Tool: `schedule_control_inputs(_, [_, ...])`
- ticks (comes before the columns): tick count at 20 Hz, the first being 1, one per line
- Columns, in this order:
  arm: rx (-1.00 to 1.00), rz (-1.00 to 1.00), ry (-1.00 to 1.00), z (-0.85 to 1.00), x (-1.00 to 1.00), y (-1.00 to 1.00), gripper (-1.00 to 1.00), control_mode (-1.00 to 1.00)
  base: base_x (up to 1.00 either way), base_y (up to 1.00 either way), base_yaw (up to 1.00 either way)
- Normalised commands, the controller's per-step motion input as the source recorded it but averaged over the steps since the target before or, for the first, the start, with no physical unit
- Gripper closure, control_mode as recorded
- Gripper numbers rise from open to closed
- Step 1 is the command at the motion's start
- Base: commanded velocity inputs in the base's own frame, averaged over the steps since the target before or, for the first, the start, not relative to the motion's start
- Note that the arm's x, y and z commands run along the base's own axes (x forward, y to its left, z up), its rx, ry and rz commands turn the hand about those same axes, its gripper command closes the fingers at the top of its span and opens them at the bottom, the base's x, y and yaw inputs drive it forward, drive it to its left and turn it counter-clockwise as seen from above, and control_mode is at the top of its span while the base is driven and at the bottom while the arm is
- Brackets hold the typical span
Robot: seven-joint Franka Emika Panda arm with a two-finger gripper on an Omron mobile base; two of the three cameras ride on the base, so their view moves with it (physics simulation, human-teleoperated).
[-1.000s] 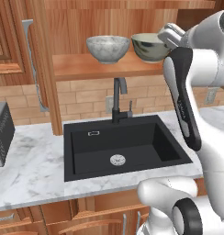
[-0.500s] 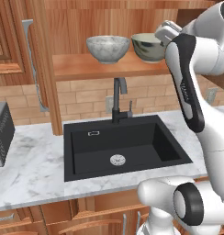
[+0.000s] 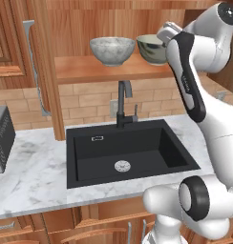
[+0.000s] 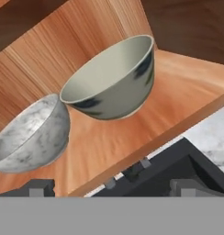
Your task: Pick up the bowls from the cabinet and place each bowl in front of a stool on the dining counter.
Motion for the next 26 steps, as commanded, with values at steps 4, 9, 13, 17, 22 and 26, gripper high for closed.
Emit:
schedule_control_inputs(4, [0.0, 0.0, 0.0, -0.01, 0.41, -0.05, -1.0, -1.0, 0.0, 0.0, 0.0])
schedule_control_inputs(9, [0.0, 0.0, 0.02, 0.0, 0.32, -0.07, -1.0, -1.0, 0.0, 0.0, 0.0])
schedule_control_inputs(13, [0.0, 0.0, 0.08, 0.0, 0.42, -0.13, -1.0, -1.0, 0.0, 0.0, 0.0])
schedule_control_inputs(17, [0.0, 0.0, 0.08, 0.0, 0.44, -0.15, -1.0, -1.0, 0.0, 0.0, 0.0])
schedule_control_inputs(22, [0.0, 0.0, 0.03, 0.0, 0.43, -0.17, -1.0, -1.0, 0.0, 0.0, 0.0])
schedule_control_inputs(26, [0.0, 0.0, 0.0, 0.0, 0.34, -0.11, -1.0, -1.0, 0.0, 0.0, 0.0])
